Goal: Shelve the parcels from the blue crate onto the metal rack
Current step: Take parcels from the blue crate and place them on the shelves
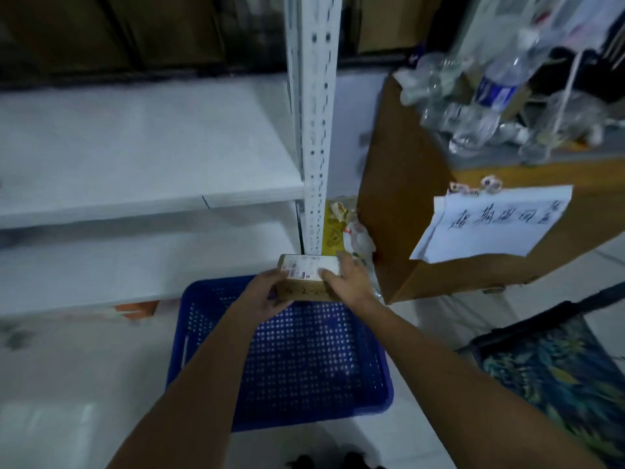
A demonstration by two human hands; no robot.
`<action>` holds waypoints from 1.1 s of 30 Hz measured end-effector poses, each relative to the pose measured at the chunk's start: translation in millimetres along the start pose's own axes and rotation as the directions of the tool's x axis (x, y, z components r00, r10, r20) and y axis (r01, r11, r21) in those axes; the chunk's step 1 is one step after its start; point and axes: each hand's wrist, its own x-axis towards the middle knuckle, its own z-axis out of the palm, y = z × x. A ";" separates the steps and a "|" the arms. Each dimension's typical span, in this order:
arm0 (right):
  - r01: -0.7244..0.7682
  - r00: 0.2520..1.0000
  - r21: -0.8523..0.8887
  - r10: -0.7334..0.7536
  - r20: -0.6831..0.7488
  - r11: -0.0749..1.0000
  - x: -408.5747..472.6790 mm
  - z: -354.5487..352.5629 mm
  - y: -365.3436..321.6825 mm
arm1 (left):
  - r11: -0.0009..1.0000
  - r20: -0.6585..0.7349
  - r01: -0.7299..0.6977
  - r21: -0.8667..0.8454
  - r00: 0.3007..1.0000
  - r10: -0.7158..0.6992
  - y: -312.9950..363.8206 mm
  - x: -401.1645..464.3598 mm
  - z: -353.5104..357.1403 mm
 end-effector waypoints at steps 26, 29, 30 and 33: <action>0.252 0.943 0.417 -0.319 0.098 0.873 -210.8 -124.6 -416.8 | 0.788 -0.129 -0.592 -0.167 0.806 0.578 203.8 -491.9 -69.6; 0.266 0.928 0.417 -0.348 0.132 0.869 -228.6 -83.4 -448.1 | 0.771 -0.158 -0.617 -0.155 0.786 0.597 210.1 -512.8 -116.5; 0.276 0.923 0.413 -0.359 0.137 0.868 -233.5 -67.8 -458.7 | 0.768 -0.175 -0.623 -0.146 0.781 0.600 212.7 -517.3 -134.7; 0.299 0.910 0.385 -0.382 0.159 0.873 -245.9 -15.1 -493.1 | 0.771 -0.212 -0.619 -0.146 0.781 0.587 221.3 -526.6 -194.7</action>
